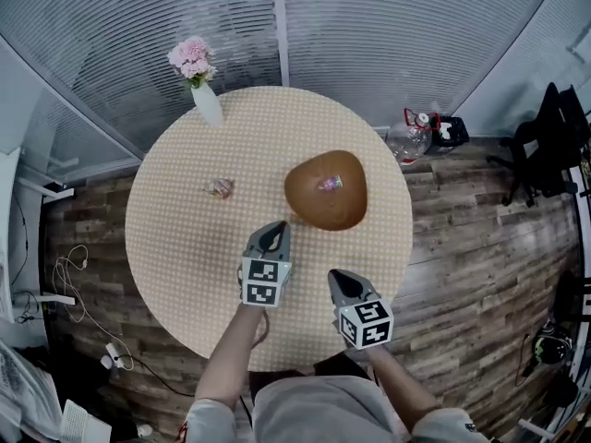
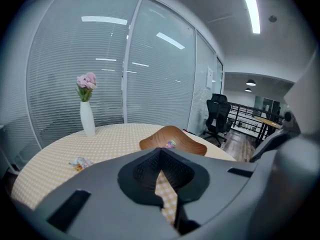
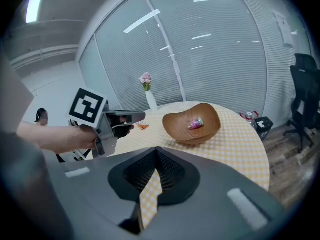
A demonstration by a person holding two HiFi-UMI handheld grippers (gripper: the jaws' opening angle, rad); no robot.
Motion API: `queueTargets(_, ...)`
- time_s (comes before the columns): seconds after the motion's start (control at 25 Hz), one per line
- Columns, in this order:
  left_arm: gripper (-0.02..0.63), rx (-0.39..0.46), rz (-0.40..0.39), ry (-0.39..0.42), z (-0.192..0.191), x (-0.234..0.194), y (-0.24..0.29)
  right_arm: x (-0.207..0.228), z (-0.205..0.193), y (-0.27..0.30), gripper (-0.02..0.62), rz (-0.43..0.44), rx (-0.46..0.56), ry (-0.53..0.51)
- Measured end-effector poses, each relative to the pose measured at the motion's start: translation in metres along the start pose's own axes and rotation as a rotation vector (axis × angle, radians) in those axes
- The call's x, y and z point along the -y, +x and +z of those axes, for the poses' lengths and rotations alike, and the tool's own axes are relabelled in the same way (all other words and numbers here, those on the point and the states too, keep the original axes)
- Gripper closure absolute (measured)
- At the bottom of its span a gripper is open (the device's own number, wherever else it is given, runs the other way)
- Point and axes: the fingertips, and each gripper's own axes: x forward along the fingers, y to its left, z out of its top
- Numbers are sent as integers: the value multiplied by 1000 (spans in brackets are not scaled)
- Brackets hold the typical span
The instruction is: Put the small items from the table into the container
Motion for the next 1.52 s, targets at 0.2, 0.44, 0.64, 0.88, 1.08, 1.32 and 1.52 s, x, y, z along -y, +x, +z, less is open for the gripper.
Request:
queueTargets(0.2,600,2,107,-88,-28,-37,-69,-44,4,27,595,106,-20,-85)
queueTargets(0.44,600,-24,247,-230,-79,-60,-134,-89,-4,45,595,223,-48,-189)
queueTargets(0.64,601,-33,298,-302,-104,-72,-165,-108,-8,68,595,265,-75,-247)
queueTargets(0.88,601,-17,286,-334,-108,-71,-177,-120,-16,88,594,304,-97,-310)
queueTargets(1.08,601,-31,304,-340,-114,-80,-177,-124,-27,120,522,329,-141,-384)
queueTargets(1.32,601,-54,300,-347,-124,-81,-175,-109,-53,160,477,292,-256,-479)
queueTargets(1.52,601,-81,304,-366,-133,-80,-183,-94,-75,187,472,255,-334,-496)
